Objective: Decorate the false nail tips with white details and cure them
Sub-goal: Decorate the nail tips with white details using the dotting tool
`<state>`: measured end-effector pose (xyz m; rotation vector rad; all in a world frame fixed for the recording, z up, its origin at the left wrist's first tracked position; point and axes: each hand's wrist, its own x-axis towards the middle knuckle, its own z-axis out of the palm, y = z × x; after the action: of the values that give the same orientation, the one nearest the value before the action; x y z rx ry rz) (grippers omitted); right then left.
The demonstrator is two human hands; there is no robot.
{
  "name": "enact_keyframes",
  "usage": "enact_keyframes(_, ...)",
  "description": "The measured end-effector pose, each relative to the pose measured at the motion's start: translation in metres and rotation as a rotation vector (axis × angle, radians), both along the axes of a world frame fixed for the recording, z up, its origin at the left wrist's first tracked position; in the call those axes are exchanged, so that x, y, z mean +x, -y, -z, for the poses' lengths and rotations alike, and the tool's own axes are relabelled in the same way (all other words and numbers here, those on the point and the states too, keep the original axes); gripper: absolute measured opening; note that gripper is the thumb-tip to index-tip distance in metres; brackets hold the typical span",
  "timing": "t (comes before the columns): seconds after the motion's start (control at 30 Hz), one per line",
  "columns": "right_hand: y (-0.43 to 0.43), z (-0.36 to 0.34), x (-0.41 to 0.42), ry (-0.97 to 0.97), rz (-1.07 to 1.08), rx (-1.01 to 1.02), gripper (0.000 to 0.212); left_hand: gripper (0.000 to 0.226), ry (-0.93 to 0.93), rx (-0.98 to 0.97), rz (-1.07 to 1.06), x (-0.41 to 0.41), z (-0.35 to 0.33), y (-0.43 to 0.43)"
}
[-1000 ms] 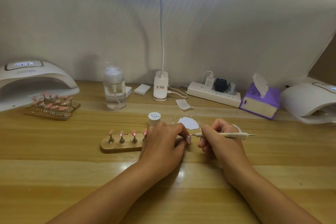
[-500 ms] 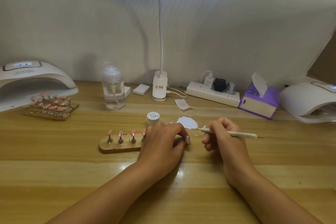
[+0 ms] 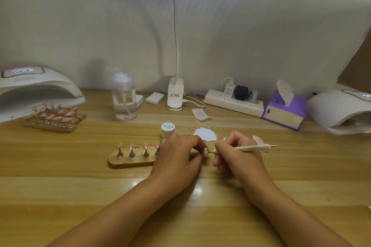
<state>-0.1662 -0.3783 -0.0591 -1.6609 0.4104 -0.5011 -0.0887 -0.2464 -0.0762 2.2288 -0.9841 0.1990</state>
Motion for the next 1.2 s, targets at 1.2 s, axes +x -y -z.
enact_keyframes(1.2,0.0018,0.0029,0.0021,-0.025,0.039,-0.051,0.019,0.022,0.017,-0.02,0.002,0.0021,0.0041,0.0007)
